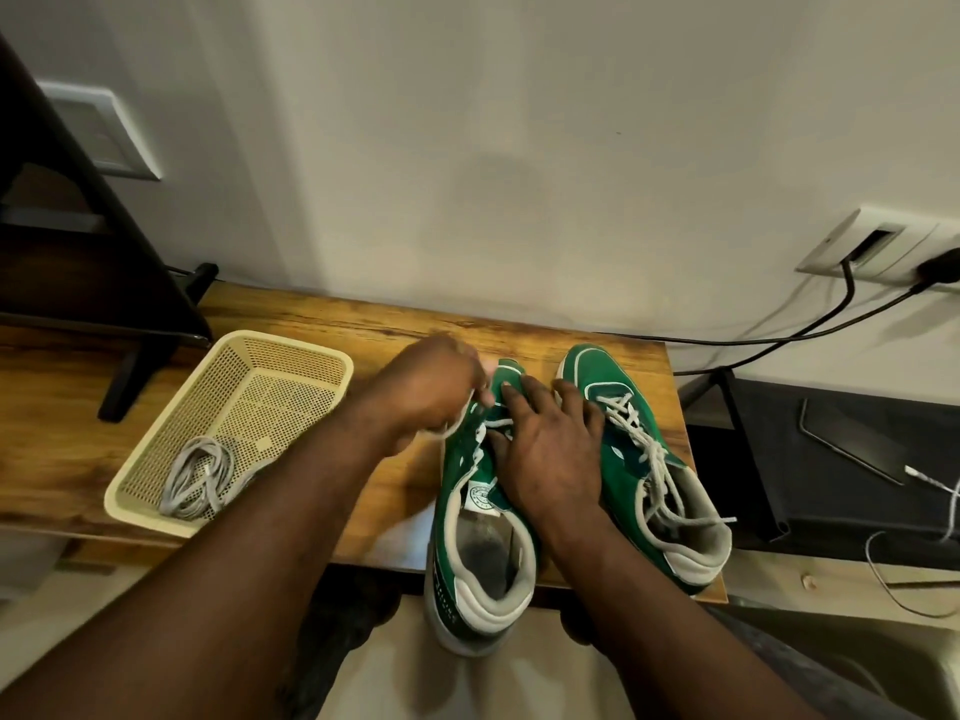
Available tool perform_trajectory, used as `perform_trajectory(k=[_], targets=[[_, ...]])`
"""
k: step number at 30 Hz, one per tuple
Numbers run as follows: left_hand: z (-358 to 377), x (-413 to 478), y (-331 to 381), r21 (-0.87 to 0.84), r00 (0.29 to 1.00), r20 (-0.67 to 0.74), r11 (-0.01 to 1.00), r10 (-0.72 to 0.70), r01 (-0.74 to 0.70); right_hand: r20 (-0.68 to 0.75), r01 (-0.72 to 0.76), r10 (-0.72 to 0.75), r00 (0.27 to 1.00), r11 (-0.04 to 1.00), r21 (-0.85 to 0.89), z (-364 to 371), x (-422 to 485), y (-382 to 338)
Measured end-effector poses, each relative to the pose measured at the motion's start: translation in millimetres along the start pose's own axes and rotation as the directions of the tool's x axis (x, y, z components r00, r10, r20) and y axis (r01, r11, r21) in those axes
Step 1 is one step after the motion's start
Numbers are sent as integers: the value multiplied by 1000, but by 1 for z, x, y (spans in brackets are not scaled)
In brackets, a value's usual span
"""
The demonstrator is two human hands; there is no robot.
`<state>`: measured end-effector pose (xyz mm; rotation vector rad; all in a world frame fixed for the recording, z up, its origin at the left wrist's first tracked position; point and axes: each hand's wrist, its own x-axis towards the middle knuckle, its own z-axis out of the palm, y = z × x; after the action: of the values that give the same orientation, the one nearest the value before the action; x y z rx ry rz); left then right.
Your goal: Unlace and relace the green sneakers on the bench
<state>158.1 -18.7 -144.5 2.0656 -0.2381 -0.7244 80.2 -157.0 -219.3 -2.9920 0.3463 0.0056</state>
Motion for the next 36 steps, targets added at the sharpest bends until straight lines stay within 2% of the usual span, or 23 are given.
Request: perform_trajectory(k=[1, 2, 4, 5, 6, 7, 8, 9, 10, 11, 13, 15, 16, 17, 19, 21, 26, 27, 28, 30, 32, 34, 36], targets=[[-7, -7, 7, -289, 995, -13, 952, 97, -97, 0, 0, 0, 1000, 1000, 1, 0, 0, 0], [-13, -12, 14, -497, 980, -53, 846, 191, -192, 1, -1, 1, 1000, 1000, 6, 1, 1, 1], [-19, -17, 18, -695, 951, -156, 654, 268, -299, 6, -7, 7, 1000, 1000, 14, 2, 1, 1], [-19, -16, 16, -711, 953, -191, 637, 235, -299, 11, -2, 2, 1000, 1000, 15, 2, 1, 1], [-18, -11, 10, -678, 958, -229, 678, 172, -284, 16, 4, -4, 1000, 1000, 19, 2, 1, 1], [-18, -7, 7, -568, 954, -281, 783, 106, -254, 20, 5, -6, 1000, 1000, 30, 2, 2, 1], [-20, -2, 2, -344, 938, -340, 919, 68, -191, 25, 0, -1, 1000, 999, 47, 1, 1, 1], [-22, 2, -2, -44, 926, -372, 995, 68, -91, 30, -5, 3, 1000, 997, 75, 1, 2, 1], [-24, 5, -6, 237, 928, -367, 971, 68, 23, 36, -12, 8, 999, 993, 118, 1, 2, 2], [-24, 5, -10, 437, 936, -350, 890, 30, 135, 42, -20, 13, 999, 983, 181, 3, 3, 4], [-20, 1, -17, 630, 958, -280, 741, -65, 234, 83, -62, 31, 996, 917, 394, 3, 5, 10], [-13, 1, -26, 671, 978, -198, 717, -71, 188, 124, -151, 93, 988, 760, 632, -4, 9, 19], [-9, 5, -30, 676, 987, -162, 726, -15, 122, 155, -191, 115, 981, 703, 685, -9, 11, 24], [-5, 9, -32, 691, 990, -130, 721, 57, 49, 189, -217, 118, 975, 693, 688, -13, 12, 28], [5, 13, -31, 716, 987, -61, 695, 151, -62, 258, -236, 90, 962, 748, 621, -17, 14, 37], [16, 16, -33, 727, 981, -36, 679, 191, -105, 287, -240, 87, 954, 797, 554, -15, 14, 40], [14, 16, -36, 735, 964, -108, 673, 241, -86, 134, -206, 163, 978, 869, 450, -17, 11, 41], [13, 16, -36, 735, 963, -121, 674, 242, -77, 141, -212, 163, 977, 835, 508, -24, 13, 41], [11, 16, -36, 739, 962, -128, 670, 242, -70, 173, -238, 166, 971, 745, 624, -31, 14, 41], [11, 16, -37, 747, 967, -118, 662, 227, -64, 249, -284, 136, 959, 439, 852, -49, 16, 41], [11, 16, -36, 699, 978, -102, 712, 183, -60, 234, -248, 90, 968, 207, 947, -71, 18, 43], [10, 17, -32, 558, 984, -120, 829, 131, -42, 165, -170, 51, 985, 110, 979, -92, 18, 44], [7, 16, -24, 246, 990, -132, 969, 43, -9, 101, -101, 5, 995, 65, 993, -110, 15, 44]])
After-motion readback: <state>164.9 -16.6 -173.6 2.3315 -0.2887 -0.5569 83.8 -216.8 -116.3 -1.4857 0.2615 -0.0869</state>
